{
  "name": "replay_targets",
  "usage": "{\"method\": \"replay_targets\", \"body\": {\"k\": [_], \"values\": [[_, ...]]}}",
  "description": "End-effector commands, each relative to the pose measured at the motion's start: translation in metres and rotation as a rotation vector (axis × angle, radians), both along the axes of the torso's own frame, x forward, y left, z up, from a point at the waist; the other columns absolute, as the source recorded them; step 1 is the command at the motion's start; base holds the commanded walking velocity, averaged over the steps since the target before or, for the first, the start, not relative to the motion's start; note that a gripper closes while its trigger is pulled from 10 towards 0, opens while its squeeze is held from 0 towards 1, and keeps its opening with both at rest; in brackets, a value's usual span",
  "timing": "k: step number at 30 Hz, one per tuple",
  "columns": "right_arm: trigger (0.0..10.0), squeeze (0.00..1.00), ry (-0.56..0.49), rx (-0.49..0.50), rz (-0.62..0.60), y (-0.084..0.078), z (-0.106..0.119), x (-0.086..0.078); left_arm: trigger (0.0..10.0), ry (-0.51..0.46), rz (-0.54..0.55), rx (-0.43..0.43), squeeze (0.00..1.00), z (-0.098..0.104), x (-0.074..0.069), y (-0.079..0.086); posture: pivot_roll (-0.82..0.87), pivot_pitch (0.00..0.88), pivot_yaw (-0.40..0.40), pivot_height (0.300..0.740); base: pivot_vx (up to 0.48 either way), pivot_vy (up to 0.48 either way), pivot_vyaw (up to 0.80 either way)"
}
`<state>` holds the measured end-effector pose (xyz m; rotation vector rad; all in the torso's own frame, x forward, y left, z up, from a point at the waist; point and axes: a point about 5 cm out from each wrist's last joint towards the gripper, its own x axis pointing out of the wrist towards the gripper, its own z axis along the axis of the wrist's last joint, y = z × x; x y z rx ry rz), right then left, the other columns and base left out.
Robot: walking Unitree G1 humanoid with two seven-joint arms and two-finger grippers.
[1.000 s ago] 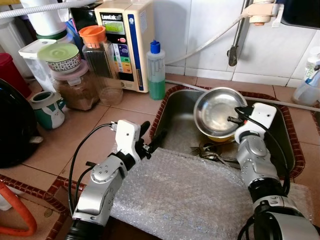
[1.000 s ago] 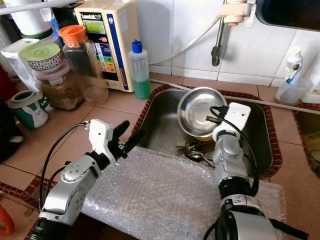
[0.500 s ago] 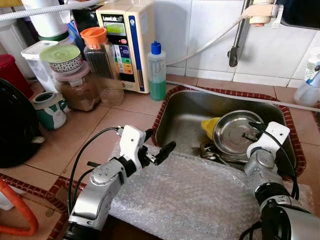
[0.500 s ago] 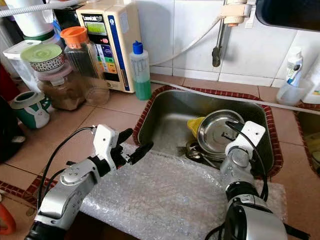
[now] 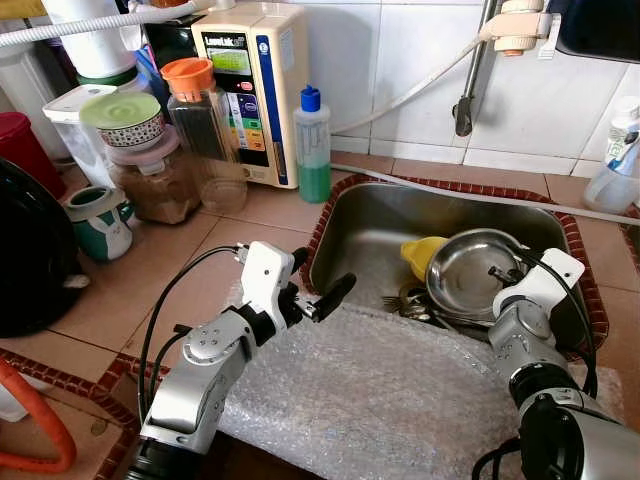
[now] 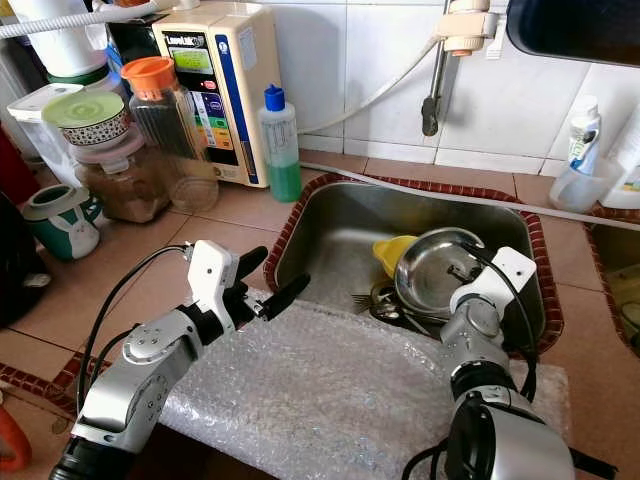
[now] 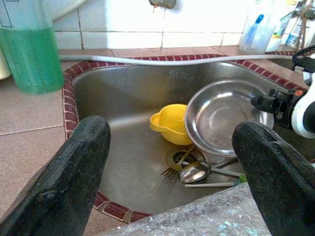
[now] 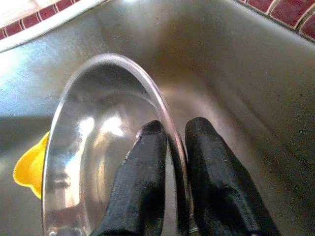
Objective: Kitchen organization
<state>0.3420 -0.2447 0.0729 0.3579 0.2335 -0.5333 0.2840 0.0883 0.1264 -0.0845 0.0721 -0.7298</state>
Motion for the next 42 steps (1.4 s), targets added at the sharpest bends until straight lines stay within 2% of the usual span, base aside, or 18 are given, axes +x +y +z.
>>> {"method": "replay_targets", "body": {"k": [1, 7, 19, 21, 22, 25, 31, 32, 34, 36, 42], "values": [[10.0, 1.0, 0.045, 0.047, 0.048, 0.014, -0.016, -0.005, 10.0, -0.021, 0.012, 0.011, 1.0, 0.006, 0.002, 0.003, 0.06, 0.0, 0.107, 0.74, 0.0, 0.0, 0.0], [10.0, 1.0, 0.036, -0.03, 0.09, 0.018, -0.01, -0.001, 10.0, -0.019, 0.015, 0.014, 1.0, 0.005, 0.003, 0.003, 0.05, 0.0, 0.108, 0.74, 0.0, 0.0, 0.0], [10.0, 1.0, -0.02, -0.031, 0.183, 0.026, -0.001, 0.007, 10.0, -0.023, 0.024, 0.013, 1.0, 0.006, 0.004, 0.002, 0.05, 0.0, 0.102, 0.74, 0.0, 0.0, 0.0], [10.0, 1.0, -0.034, -0.06, 0.206, 0.027, 0.002, 0.008, 10.0, -0.029, 0.029, 0.012, 1.0, 0.007, 0.005, 0.001, 0.05, 0.0, 0.099, 0.74, 0.0, 0.0, 0.0], [10.0, 1.0, -0.055, -0.107, 0.24, 0.03, 0.006, 0.01, 10.0, -0.041, 0.044, 0.016, 1.0, 0.008, 0.006, 0.002, 0.04, 0.0, 0.098, 0.74, 0.0, 0.0, 0.0], [10.0, 1.0, -0.109, -0.194, 0.295, 0.035, 0.014, 0.012, 10.0, -0.083, 0.144, 0.05, 1.0, 0.012, 0.014, 0.007, 0.04, 0.0, 0.096, 0.74, 0.0, 0.0, 0.0], [10.0, 1.0, -0.186, -0.329, 0.342, 0.038, 0.024, 0.008, 10.0, -0.075, 0.268, 0.076, 1.0, 0.015, 0.022, 0.01, 0.03, 0.0, 0.093, 0.74, 0.0, 0.0, 0.0], [10.0, 1.0, -0.225, -0.373, 0.344, 0.038, 0.029, 0.006, 10.0, -0.07, 0.293, 0.068, 0.0, 0.015, 0.023, 0.01, 0.03, 0.0, 0.093, 0.74, 0.0, 0.0, 0.0], [10.0, 1.0, -0.296, -0.449, 0.36, 0.04, 0.041, 0.002, 10.0, -0.032, 0.362, 0.11, 0.0, 0.009, 0.026, 0.012, 0.02, 0.0, 0.094, 0.74, 0.0, 0.0, 0.0], [10.0, 1.0, -0.324, -0.486, 0.365, 0.041, 0.047, -0.002, 10.0, -0.017, 0.408, 0.124, 0.0, 0.007, 0.029, 0.014, 0.01, 0.0, 0.093, 0.74, 0.0, 0.0, 0.0], [10.0, 1.0, -0.366, -0.54, 0.37, 0.046, 0.058, -0.015, 10.0, -0.013, 0.407, 0.048, 0.0, 0.01, 0.032, 0.015, -0.02, 0.0, 0.094, 0.74, 0.0, 0.0, 0.0]]}}
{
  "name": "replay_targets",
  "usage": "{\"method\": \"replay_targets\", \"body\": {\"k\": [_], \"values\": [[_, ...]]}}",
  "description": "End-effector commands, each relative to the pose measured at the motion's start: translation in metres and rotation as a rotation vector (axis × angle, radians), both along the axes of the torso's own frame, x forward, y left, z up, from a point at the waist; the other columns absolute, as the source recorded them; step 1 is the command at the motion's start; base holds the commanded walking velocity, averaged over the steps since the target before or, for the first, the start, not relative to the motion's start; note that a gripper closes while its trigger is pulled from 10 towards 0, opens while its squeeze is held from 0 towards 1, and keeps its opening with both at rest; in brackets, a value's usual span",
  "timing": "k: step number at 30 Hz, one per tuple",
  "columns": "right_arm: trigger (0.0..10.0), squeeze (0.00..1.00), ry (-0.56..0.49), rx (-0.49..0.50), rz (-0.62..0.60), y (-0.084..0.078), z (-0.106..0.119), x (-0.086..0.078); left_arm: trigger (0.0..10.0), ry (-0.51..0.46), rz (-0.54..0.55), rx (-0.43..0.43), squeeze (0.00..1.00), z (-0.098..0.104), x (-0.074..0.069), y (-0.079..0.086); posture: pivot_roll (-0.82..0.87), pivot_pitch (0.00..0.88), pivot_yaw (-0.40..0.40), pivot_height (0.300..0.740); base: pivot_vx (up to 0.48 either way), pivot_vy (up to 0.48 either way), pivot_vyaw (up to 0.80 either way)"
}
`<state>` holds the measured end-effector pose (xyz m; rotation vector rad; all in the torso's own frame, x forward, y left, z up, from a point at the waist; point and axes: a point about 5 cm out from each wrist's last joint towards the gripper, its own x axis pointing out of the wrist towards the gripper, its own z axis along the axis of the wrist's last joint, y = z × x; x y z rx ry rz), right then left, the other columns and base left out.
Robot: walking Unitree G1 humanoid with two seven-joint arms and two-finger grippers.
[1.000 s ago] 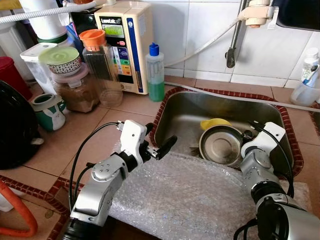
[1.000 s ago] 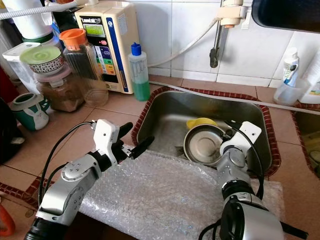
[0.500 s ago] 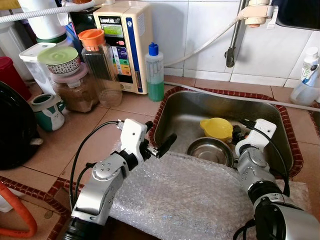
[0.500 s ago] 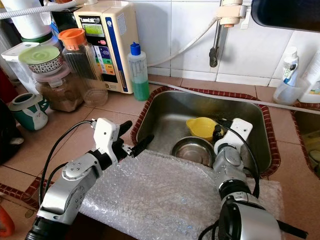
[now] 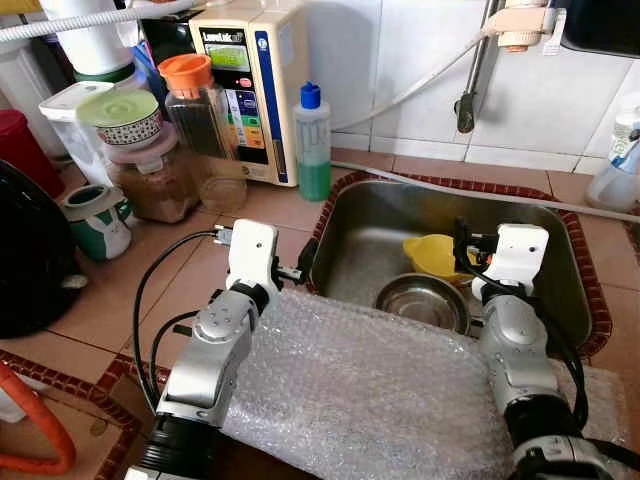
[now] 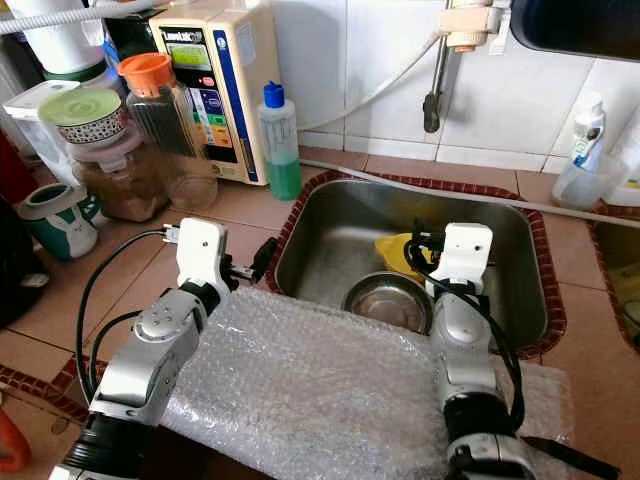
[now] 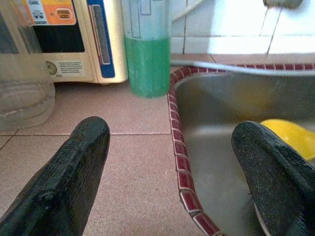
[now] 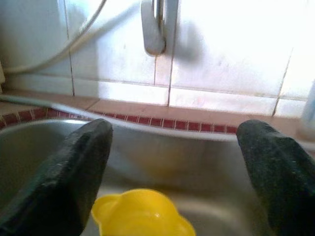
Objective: Kitchen organization
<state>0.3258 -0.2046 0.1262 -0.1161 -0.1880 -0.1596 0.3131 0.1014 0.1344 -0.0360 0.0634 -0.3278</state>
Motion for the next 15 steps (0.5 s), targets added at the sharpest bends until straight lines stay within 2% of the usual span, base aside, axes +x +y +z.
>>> {"method": "replay_targets", "body": {"k": [1, 4, 6, 10, 11, 13, 14, 15], "values": [[10.0, 1.0, -0.016, -0.007, 0.016, 0.006, 0.006, -0.001, 10.0, 0.002, 0.013, -0.02, 0.0, 0.002, 0.003, 0.003, -0.02, 0.0, 0.094, 0.74, 0.0, 0.0, 0.0], [10.0, 1.0, -0.025, -0.018, 0.021, 0.008, 0.01, -0.01, 10.0, -0.027, 0.02, 0.016, 0.0, 0.001, 0.004, 0.005, -0.04, 0.0, 0.093, 0.74, 0.0, 0.0, 0.0], [10.0, 1.0, -0.024, -0.044, 0.026, 0.008, 0.012, -0.017, 10.0, -0.027, 0.071, 0.053, 0.0, -0.003, 0.005, 0.01, -0.05, 0.0, 0.091, 0.74, 0.0, 0.0, 0.0], [10.0, 1.0, -0.016, -0.053, 0.026, 0.008, 0.013, -0.024, 10.0, 0.007, 0.082, 0.017, 0.0, -0.006, 0.004, 0.011, -0.05, 0.0, 0.089, 0.74, 0.0, 0.0, 0.0], [10.0, 1.0, -0.02, -0.059, 0.026, 0.009, 0.016, -0.03, 10.0, 0.033, 0.136, 0.024, 0.0, -0.006, 0.003, 0.013, -0.06, 0.0, 0.085, 0.74, 0.0, 0.0, 0.0], [10.0, 1.0, -0.013, -0.064, 0.03, 0.009, 0.018, -0.033, 10.0, -0.002, 0.233, 0.122, 0.0, -0.004, 0.003, 0.019, -0.06, 0.0, 0.085, 0.74, 0.0, 0.0, 0.0], [10.0, 1.0, -0.011, -0.076, 0.031, 0.01, 0.019, -0.034, 10.0, -0.025, 0.22, 0.132, 0.0, -0.003, 0.003, 0.019, -0.06, 0.0, 0.078, 0.74, 0.0, 0.0, 0.0], [10.0, 1.0, -0.011, -0.096, 0.035, 0.011, 0.02, -0.037, 10.0, -0.046, 0.15, 0.083, 0.0, -0.003, 0.001, 0.018, -0.06, 0.0, 0.078, 0.74, 0.0, 0.0, 0.0]]}}
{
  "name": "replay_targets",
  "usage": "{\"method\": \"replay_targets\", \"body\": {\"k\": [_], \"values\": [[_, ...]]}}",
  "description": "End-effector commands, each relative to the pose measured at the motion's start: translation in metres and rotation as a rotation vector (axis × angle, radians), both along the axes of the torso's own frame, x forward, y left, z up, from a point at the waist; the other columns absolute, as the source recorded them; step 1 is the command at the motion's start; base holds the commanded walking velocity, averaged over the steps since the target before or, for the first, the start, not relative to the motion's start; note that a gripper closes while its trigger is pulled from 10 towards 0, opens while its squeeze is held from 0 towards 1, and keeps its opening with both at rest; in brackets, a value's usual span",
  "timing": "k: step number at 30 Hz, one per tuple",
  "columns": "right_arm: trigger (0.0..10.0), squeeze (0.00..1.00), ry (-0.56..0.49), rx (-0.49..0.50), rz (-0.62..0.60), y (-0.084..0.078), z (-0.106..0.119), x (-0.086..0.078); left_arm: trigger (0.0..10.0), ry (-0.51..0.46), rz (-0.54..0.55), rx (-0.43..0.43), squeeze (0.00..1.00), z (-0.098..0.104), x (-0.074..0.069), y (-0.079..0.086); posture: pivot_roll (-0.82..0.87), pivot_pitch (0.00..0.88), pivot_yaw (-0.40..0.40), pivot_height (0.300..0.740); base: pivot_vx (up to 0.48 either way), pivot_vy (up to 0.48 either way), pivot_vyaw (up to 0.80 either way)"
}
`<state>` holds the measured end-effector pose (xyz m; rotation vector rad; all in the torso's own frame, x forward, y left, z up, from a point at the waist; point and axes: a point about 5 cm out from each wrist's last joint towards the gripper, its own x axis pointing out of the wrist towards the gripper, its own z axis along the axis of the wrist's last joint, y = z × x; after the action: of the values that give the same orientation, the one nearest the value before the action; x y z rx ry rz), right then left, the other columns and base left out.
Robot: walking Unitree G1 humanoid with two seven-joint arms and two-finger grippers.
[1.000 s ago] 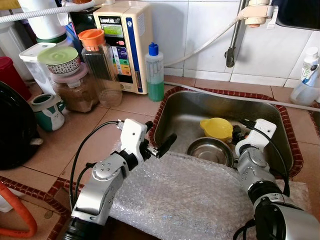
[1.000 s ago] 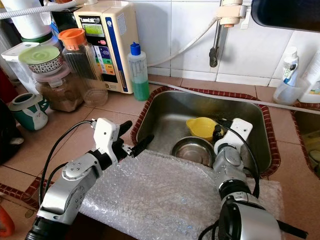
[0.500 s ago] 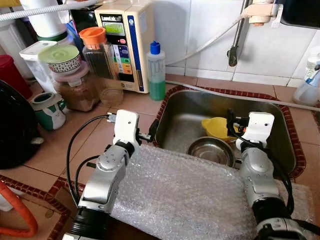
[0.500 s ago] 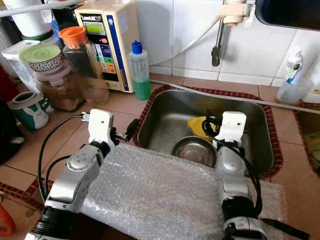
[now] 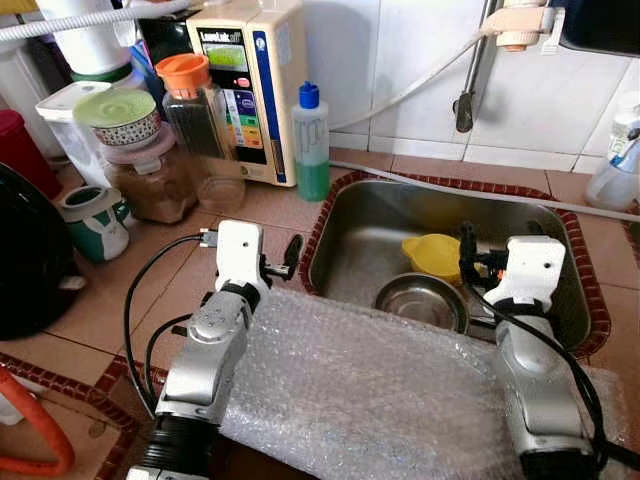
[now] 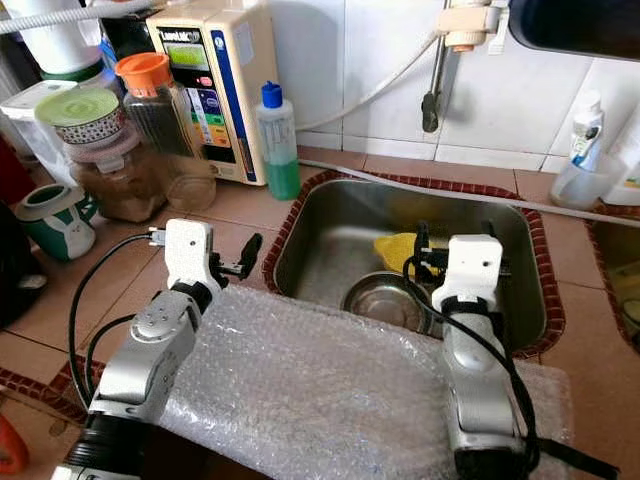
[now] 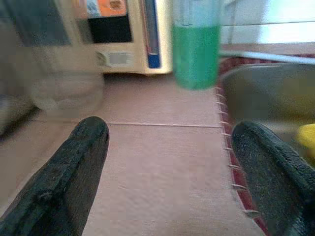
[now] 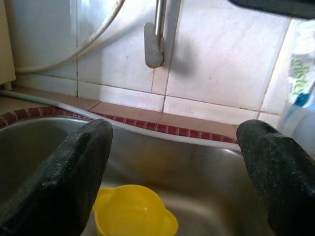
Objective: Kitchen organization
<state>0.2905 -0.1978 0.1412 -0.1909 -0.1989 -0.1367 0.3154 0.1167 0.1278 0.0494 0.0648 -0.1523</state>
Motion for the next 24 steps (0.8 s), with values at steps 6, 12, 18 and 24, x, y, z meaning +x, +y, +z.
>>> {"method": "replay_targets", "body": {"k": [6, 12, 18, 24], "values": [[10.0, 0.8, 0.028, -0.003, 0.025, 0.007, 0.005, -0.005, 10.0, -0.008, 0.02, -0.072, 0.0, -0.004, -0.007, 0.008, -0.06, 0.0, 0.069, 0.74, 0.0, 0.0, -0.27], [10.0, 0.0, 0.036, -0.012, 0.042, 0.011, 0.009, -0.003, 10.0, -0.028, 0.043, -0.09, 0.0, -0.001, -0.004, -0.001, -0.06, 0.0, 0.063, 0.74, 0.0, 0.0, -0.8], [10.0, 0.0, 0.025, -0.013, 0.055, 0.012, 0.013, 0.002, 10.0, -0.019, 0.048, -0.096, 0.0, -0.001, -0.003, 0.0, -0.06, 0.0, 0.061, 0.74, 0.0, 0.0, -0.8], [10.0, 0.0, 0.024, -0.011, 0.075, 0.018, 0.016, 0.003, 10.0, -0.01, 0.057, -0.091, 0.0, -0.003, -0.004, 0.002, -0.05, 0.0, 0.059, 0.74, 0.0, 0.0, -0.1]]}}
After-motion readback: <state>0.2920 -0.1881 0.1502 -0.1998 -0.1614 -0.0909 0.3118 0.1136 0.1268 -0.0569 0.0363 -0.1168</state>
